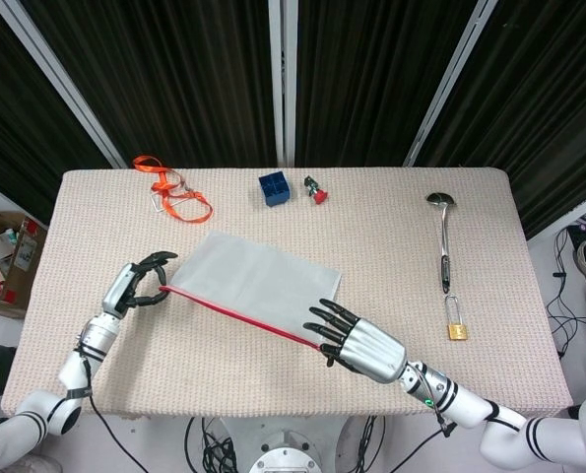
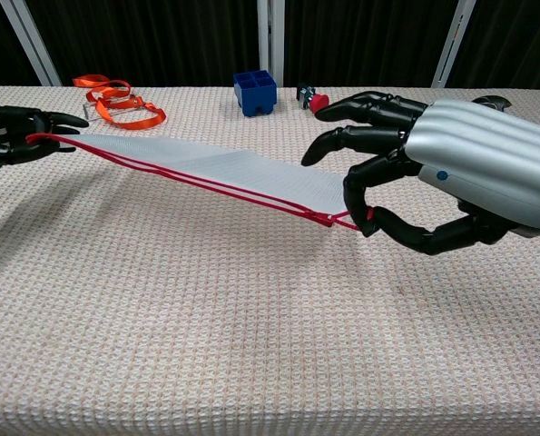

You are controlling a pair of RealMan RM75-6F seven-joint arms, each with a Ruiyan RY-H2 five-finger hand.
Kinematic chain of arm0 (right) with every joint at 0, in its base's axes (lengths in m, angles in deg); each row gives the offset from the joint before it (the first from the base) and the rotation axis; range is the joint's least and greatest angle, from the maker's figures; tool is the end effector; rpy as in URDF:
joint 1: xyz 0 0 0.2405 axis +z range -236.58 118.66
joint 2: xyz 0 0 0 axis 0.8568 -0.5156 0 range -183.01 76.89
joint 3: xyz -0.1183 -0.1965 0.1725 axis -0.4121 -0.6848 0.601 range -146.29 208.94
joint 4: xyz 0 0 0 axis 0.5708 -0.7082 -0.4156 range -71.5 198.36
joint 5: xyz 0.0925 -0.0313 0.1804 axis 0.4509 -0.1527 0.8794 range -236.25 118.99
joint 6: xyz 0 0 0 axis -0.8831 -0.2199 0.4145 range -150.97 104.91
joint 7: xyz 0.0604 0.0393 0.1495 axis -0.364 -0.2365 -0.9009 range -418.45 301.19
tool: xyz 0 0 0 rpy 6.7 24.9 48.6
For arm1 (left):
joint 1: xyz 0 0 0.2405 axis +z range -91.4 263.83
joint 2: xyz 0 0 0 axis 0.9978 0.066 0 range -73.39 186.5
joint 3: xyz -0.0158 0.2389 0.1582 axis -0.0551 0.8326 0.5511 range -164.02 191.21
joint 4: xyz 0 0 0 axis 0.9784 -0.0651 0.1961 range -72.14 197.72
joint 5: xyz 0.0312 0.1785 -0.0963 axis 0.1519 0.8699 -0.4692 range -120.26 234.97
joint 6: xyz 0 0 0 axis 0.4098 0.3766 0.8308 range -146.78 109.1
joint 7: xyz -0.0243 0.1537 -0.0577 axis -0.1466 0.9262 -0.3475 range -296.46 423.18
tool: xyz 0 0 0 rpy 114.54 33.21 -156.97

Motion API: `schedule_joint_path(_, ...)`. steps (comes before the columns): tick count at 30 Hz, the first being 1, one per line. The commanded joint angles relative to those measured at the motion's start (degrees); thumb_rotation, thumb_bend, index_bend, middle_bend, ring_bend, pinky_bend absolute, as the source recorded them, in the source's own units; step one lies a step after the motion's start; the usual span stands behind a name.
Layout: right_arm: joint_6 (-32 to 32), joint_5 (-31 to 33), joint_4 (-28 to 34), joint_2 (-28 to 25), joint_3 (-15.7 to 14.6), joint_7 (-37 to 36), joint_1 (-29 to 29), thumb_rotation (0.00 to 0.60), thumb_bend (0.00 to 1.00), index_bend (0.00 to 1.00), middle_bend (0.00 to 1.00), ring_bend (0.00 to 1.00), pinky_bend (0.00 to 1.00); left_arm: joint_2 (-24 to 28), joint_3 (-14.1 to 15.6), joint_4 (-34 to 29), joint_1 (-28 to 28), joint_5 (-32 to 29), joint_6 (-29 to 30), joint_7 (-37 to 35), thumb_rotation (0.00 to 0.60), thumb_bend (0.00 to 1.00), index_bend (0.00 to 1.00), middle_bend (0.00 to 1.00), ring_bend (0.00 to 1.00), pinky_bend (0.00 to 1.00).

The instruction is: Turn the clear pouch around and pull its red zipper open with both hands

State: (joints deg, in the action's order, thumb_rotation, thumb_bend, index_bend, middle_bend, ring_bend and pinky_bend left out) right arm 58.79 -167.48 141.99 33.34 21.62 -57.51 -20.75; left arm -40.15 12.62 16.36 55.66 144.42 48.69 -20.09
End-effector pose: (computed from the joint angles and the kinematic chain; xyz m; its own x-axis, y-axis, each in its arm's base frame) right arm -0.1623 -0.2723 0.0011 0.4270 -0.0300 0.9038 -0.4960 -0.8435 0.2064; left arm -0.3104 0.3648 -0.0006 -0.6409 0.3548 0.6807 0.7294 0.0049 0.6841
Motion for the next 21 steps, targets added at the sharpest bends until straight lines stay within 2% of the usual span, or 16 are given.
schedule_joint_path(1, 0.65, -0.71, -0.34, -0.27, -0.03, -0.31, -0.61, 0.600, 0.52, 0.84, 0.18, 0.00, 0.00, 0.33, -0.15, -0.56, 0.02, -0.07, -0.33, 0.68, 0.600, 0.37, 0.66, 0.24, 0.14, 0.16)
schedule_joint_path(3, 0.32, -0.42, -0.64, -0.38, 0.36, 0.04, -0.97, 0.600, 0.51, 0.81, 0.17, 0.00, 0.00, 0.68, -0.13, -1.11, 0.01, 0.01, -0.56, 1.88, 0.600, 0.37, 0.63, 0.24, 0.14, 0.16)
schedule_joint_path(5, -1.47, 0.99, 0.05, -0.76, 0.93, 1.08, -1.09, 0.600, 0.44, 0.69, 0.12, 0.00, 0.00, 1.08, -0.04, -1.67, -0.04, 0.07, -0.89, 4.37, 0.600, 0.34, 0.55, 0.23, 0.14, 0.16)
schedule_joint_path(7, -5.30, 3.86, 2.54, -1.87, 1.68, 2.49, -0.84, 0.600, 0.24, 0.32, 0.04, 0.00, 0.00, 1.82, 0.23, -2.51, -0.21, 0.12, -1.67, 10.02, 0.600, 0.27, 0.41, 0.21, 0.14, 0.16)
schedule_joint_path(9, -9.41, 7.19, 5.95, -3.37, 3.01, 4.81, -0.21, 0.600, 0.10, 0.07, 0.00, 0.00, 0.00, 2.97, 0.46, -4.12, -0.17, -0.07, -2.28, 18.86, 0.600, 0.21, 0.30, 0.18, 0.14, 0.16)
schedule_joint_path(10, -11.10, 8.60, 7.31, -4.04, 3.60, 5.87, 0.09, 0.600, 0.05, 0.01, 0.00, 0.00, 0.00, 3.65, 0.54, -5.14, -0.07, -0.31, -2.56, 23.49, 0.600, 0.19, 0.27, 0.17, 0.14, 0.16)
schedule_joint_path(12, -14.42, 11.79, 10.10, -5.48, 4.98, 7.58, 0.71, 0.600, 0.01, 0.00, 0.00, 0.00, 0.00, 5.61, 0.33, -8.64, 0.42, -1.51, -2.96, 35.23, 0.600, 0.15, 0.23, 0.15, 0.14, 0.16)
schedule_joint_path(16, -18.36, 16.65, 13.67, -8.73, 7.04, 8.70, 1.32, 0.600, 0.00, 0.00, 0.00, 0.00, 0.00, 10.77, -0.43, -18.52, 2.07, -5.43, -3.12, 56.76, 0.600, 0.12, 0.19, 0.15, 0.14, 0.15)
schedule_joint_path(21, -16.19, 22.60, 14.60, -12.60, 10.13, 8.13, -1.26, 0.600, 0.02, 0.00, 0.00, 0.00, 0.00, 18.64, -1.99, -31.34, 5.78, -12.82, 0.16, 77.90, 0.600, 0.12, 0.18, 0.15, 0.14, 0.15)
